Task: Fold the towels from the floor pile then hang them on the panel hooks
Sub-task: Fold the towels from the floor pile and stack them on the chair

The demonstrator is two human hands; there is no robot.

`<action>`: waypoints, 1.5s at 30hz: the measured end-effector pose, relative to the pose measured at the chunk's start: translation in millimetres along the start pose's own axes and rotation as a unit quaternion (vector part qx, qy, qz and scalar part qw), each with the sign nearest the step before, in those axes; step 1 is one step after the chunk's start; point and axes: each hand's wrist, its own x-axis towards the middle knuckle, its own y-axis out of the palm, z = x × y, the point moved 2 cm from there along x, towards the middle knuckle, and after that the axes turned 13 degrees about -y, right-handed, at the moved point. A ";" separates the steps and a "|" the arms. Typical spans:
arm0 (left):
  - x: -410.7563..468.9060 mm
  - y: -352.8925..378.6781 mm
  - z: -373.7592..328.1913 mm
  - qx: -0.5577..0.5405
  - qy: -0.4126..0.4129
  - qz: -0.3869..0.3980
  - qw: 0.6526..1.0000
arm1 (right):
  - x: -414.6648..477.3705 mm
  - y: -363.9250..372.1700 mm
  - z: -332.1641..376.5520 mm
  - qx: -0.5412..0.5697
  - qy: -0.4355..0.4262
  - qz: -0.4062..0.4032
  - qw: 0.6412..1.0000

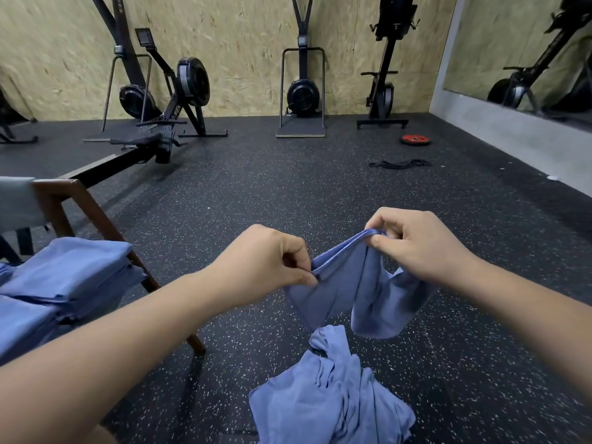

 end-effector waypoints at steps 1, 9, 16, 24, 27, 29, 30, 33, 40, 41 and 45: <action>1.2 -1.8 0.6 0.001 -0.002 -0.021 1.000 | -0.1 -0.7 0.0 0.001 0.000 0.000 1.000; 8.7 -13.2 10.5 -0.023 -0.077 -0.043 0.996 | -1.0 0.2 -3.5 0.008 0.006 0.024 1.000; 8.2 -18.6 17.5 -0.071 -0.096 -0.010 0.993 | -0.5 1.8 -4.3 -0.010 0.014 0.048 0.999; 7.6 -3.4 24.4 -0.229 -0.181 0.085 0.953 | -4.9 15.4 -6.2 0.027 0.041 0.104 0.993; 7.0 9.3 21.4 -0.250 -0.189 0.088 0.945 | -5.7 23.7 -1.4 0.065 0.061 0.106 0.990; 8.1 14.8 23.9 -0.225 -0.192 0.074 0.952 | -5.2 29.1 5.0 0.097 0.071 0.102 0.988; 8.4 16.0 24.3 -0.219 -0.196 0.067 0.953 | -5.0 31.7 9.8 0.111 0.073 0.102 0.986; 8.1 15.4 20.7 -0.218 -0.190 0.048 0.956 | -4.6 37.7 27.7 0.175 0.076 0.105 0.976; 5.1 8.5 5.3 -0.300 -0.164 0.016 0.940 | 0.1 32.3 65.9 0.273 0.061 0.082 0.956; 4.2 7.8 2.8 -0.314 -0.158 0.021 0.936 | 0.3 31.8 68.7 0.285 0.060 0.079 0.953; -0.1 8.0 -7.0 -0.334 -0.136 0.030 0.932 | -0.5 31.3 74.2 0.295 0.043 0.079 0.951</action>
